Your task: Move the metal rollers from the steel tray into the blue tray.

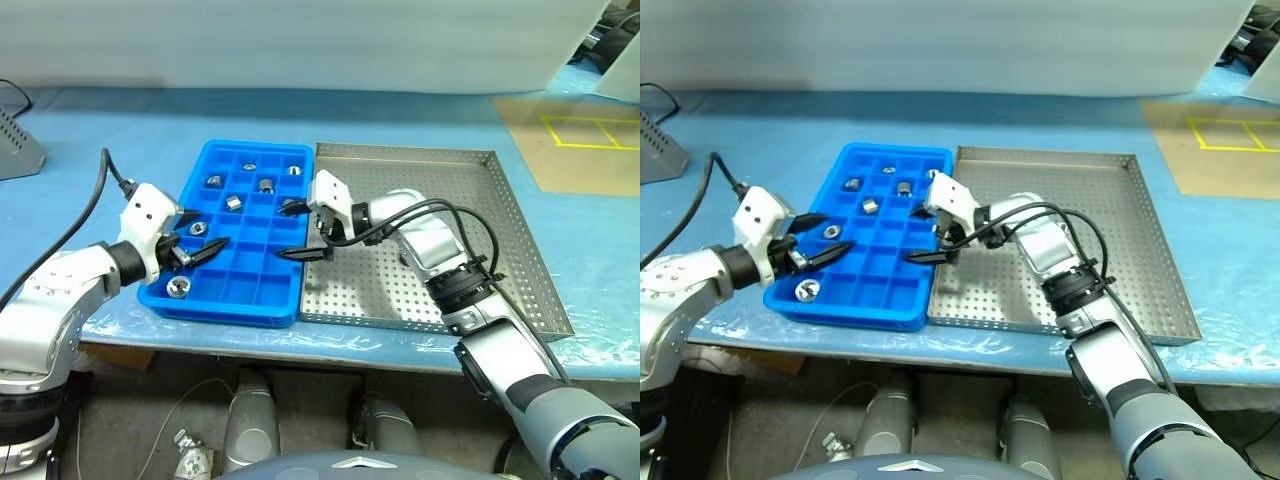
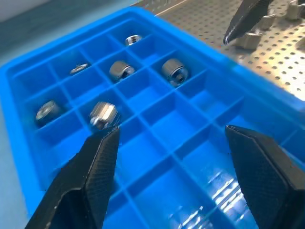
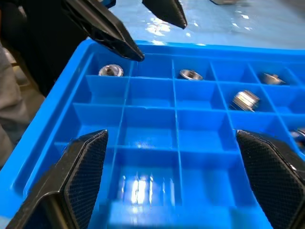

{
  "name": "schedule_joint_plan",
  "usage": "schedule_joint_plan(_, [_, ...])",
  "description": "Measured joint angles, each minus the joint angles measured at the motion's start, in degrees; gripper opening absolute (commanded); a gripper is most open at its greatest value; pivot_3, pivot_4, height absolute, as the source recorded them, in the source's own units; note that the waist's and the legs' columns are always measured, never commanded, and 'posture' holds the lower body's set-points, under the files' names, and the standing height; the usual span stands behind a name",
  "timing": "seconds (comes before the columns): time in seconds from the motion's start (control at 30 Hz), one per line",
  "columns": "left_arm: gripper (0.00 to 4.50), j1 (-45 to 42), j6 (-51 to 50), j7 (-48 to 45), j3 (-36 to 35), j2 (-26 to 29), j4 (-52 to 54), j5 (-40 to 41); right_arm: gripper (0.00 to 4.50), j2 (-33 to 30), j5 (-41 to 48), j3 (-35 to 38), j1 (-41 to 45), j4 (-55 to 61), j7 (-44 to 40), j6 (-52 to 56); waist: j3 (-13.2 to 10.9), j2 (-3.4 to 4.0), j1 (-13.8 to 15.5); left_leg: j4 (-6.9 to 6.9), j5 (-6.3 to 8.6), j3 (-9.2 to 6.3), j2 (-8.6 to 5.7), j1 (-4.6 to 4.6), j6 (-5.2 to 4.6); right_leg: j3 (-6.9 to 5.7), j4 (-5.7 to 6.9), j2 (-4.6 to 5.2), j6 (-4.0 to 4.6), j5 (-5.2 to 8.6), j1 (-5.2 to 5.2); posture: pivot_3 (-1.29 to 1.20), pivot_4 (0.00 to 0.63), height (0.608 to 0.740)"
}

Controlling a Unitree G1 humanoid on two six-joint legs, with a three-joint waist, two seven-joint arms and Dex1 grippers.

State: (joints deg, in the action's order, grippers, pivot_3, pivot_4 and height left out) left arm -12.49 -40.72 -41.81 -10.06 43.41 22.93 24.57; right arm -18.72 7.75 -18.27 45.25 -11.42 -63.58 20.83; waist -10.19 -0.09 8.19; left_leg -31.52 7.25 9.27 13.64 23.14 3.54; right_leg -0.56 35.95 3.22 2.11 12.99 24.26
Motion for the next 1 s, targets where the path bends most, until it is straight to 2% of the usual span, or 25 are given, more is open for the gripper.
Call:
schedule_joint_plan(0.1, [3.70,-8.06,2.33,-3.49,5.95,-1.39,-7.35,-1.16,4.50,-4.54,0.00,2.69,-3.86,4.23,2.44,2.96,0.00,0.01,0.12,-0.03,-0.07,0.00,0.00,0.02,0.02,-0.01,0.05,0.00,-0.01,-0.01,-0.03,-0.06,0.150,0.740])
schedule_joint_plan(0.23, [3.70,-16.83,7.89,-7.90,13.22,-5.23,-16.53,-4.16,4.50,-8.18,0.00,6.12,-7.77,8.65,6.49,6.64,0.02,0.03,-1.47,-0.27,-0.06,0.05,-0.09,-0.02,-0.03,0.19,0.10,0.02,-0.16,-0.11,-0.07,-0.15,0.150,0.740])
schedule_joint_plan(0.43, [3.70,-30.05,18.91,-9.49,23.75,-17.99,-36.86,-13.01,4.50,-12.98,0.33,11.60,-16.59,19.20,12.38,13.22,0.03,0.04,-3.74,-0.57,-0.02,0.06,-0.11,-0.03,-0.12,0.38,0.30,-0.02,-0.19,-0.13,-0.08,-0.31,0.150,0.740])
schedule_joint_plan(0.5, [3.70,-33.40,21.79,-9.91,25.41,-21.38,-42.21,-14.82,4.50,-13.34,0.86,12.78,-18.58,22.06,13.97,15.27,0.03,0.04,-4.52,-0.67,0.03,0.10,-0.14,-0.03,-0.20,0.51,0.31,-0.02,-0.28,-0.18,-0.07,-0.36,0.150,0.740])
schedule_joint_plan(0.57, [3.70,-39.06,28.23,-8.46,27.07,-26.06,-52.93,-18.54,4.50,-14.30,1.52,14.62,-21.64,26.56,16.09,17.89,0.03,0.04,-5.66,-0.77,0.08,0.14,-0.21,-0.05,-0.30,0.64,0.29,-0.03,-0.38,-0.24,-0.09,-0.43,0.150,0.740])
schedule_joint_plan(0.63, [3.70,-44.10,32.99,-5.27,28.86,-28.56,-63.55,-23.36,4.50,-14.73,1.78,16.10,-23.86,29.94,17.99,19.98,0.04,0.04,-6.79,-0.84,0.15,0.17,-0.26,-0.17,-0.40,0.75,0.28,-0.02,-0.45,-0.29,-0.19,-0.46,0.150,0.740])
schedule_joint_plan(0.73, [3.70,-48.14,36.69,-3.62,29.20,-31.13,-73.68,-26.43,4.50,-15.00,2.32,18.02,-27.09,33.30,20.41,22.30,0.05,0.05,-7.97,-0.85,0.21,0.17,-0.34,-0.28,-0.50,0.86,0.14,-0.02,-0.50,-0.34,-0.26,-0.50,0.150,0.740])
schedule_joint_plan(0.9, [3.70,-51.86,38.96,-1.31,29.23,-34.82,-84.60,-30.09,4.50,-14.99,3.43,18.68,-30.50,37.54,23.53,24.98,0.06,0.07,-9.22,-1.00,0.53,0.22,-0.41,-0.15,-1.04,0.94,-0.29,0.06,-0.62,-0.57,-0.36,-0.52,0.150,0.740])
schedule_joint_plan(1.0, [3.70,-52.80,40.29,-0.02,29.24,-35.60,-87.52,-32.22,4.50,-14.99,3.85,18.94,-30.64,38.25,24.76,25.61,0.06,0.06,-9.20,-1.04,0.59,0.23,-0.45,-0.15,-1.14,0.95,-0.33,0.10,-0.62,-0.57,-0.40,-0.51,0.150,0.740])
